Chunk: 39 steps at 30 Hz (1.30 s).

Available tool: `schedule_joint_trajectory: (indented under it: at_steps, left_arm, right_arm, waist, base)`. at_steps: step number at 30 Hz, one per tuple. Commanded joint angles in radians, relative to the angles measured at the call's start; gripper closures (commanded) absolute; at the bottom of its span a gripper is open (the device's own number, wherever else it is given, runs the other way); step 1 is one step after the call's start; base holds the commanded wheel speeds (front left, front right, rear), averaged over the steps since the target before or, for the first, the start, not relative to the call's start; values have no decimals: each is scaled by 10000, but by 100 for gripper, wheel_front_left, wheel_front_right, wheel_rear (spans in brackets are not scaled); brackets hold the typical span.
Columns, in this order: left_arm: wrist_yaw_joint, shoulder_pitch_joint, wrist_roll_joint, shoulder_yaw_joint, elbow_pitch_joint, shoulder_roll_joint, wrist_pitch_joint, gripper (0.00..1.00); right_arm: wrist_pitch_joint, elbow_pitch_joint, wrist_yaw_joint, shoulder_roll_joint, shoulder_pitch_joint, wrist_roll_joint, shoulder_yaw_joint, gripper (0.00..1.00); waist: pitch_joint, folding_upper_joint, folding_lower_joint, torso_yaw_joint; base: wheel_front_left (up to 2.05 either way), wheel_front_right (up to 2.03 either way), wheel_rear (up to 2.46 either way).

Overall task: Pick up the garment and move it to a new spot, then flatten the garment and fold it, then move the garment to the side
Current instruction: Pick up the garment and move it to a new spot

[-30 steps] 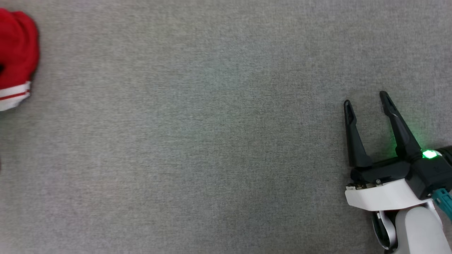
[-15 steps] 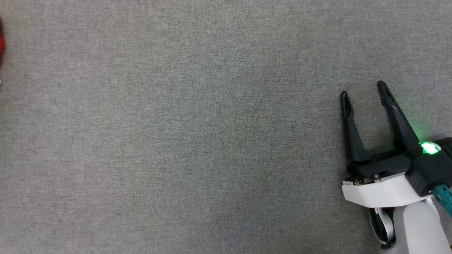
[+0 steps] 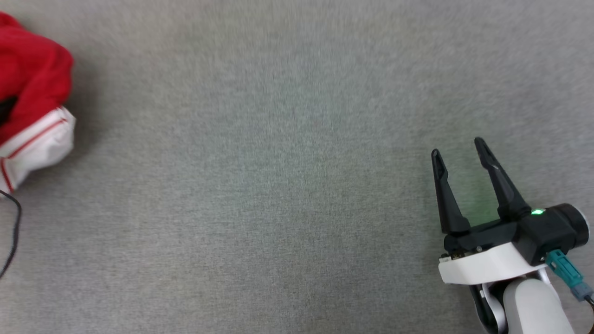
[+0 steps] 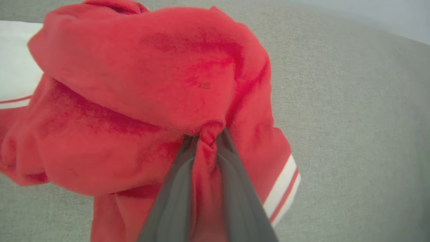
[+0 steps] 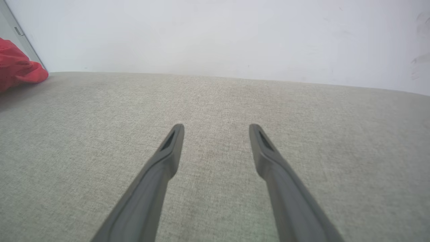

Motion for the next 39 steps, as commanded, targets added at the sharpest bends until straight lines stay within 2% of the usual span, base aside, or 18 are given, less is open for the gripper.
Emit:
schedule_joint_trajectory:
  at_steps: [1,9,12,18,19,22,23,26,27,32,36,37,38,39]
  left_arm:
    - [-18,320,-172,22,-492,-35,-17,100]
    - [394,1029,-288,-599,-2735,-1116,-128,100]
    - [582,1114,-153,-1074,-3291,-1771,-356,100]
    - [993,1258,420,-2633,-3754,-3637,-1032,100]
    - [993,1258,420,-2633,-3754,-3637,-1032,100]
    - [1113,1281,814,-3386,-3432,-4570,-1518,100]
    - [1155,1164,1060,-3772,-3059,-5116,-1876,100]
    - [1101,808,1433,-4258,-2322,-5821,-2382,100]
    - [1101,808,1433,-4258,-2322,-5821,-2382,100]
    - [1201,47,2133,-4796,-944,-6696,-3253,100]
    - [1203,-632,2847,-5250,385,-7012,-4139,100]
    - [1215,-769,3053,-5398,737,-7062,-4385,76]
    - [1175,-861,3219,-5560,1104,-7108,-4609,0]
    - [1120,-950,3345,-5694,1419,-7141,-4838,0]
  right_arm:
    - [-17,71,-10,-22,144,108,37,0]
    - [-17,289,-9,-19,477,352,198,0]
    - [-17,324,-10,-27,584,408,215,0]
    - [-16,359,-10,-22,688,459,67,0]
    - [-16,359,-10,-22,688,459,67,0]
    - [-16,326,-9,-19,619,524,47,0]
    - [-17,295,-9,-19,558,538,48,0]
    - [-17,241,-10,-20,452,604,35,0]
    - [-17,241,-10,-20,452,604,35,0]
    - [-17,154,-9,-19,262,855,-23,0]
    - [-17,193,-9,-16,166,1022,114,0]
    - [-15,186,-9,-14,127,1050,176,0]
    - [-17,178,-9,-14,99,1079,238,0]
    - [-17,166,-9,-16,94,1118,311,0]
  waist:
    - [-798,0,-1,-35]
    - [-1953,0,-1,-101]
    - [-2276,0,-1,-226]
    - [-2661,0,-1,-554]
    - [-2661,0,-1,-554]
    - [-2705,0,-1,-863]
    - [-2678,0,-1,-1100]
    - [-2526,0,-1,-1500]
    - [-2526,0,-1,-1500]
    - [-2083,0,-1,-2244]
    - [-1716,0,-1,-2759]
    - [-1628,0,-1,-2858]
    - [-1557,0,-1,-2944]
    - [-1501,0,-1,-3019]
  base:
    - [0,0,0]
    - [0,0,0]
    - [0,0,0]
    - [0,0,0]
    - [0,0,0]
    - [0,0,0]
    - [0,0,0]
    - [0,0,0]
    - [0,0,0]
    - [0,0,0]
    - [0,0,0]
    - [0,0,0]
    - [0,0,0]
    - [0,0,0]
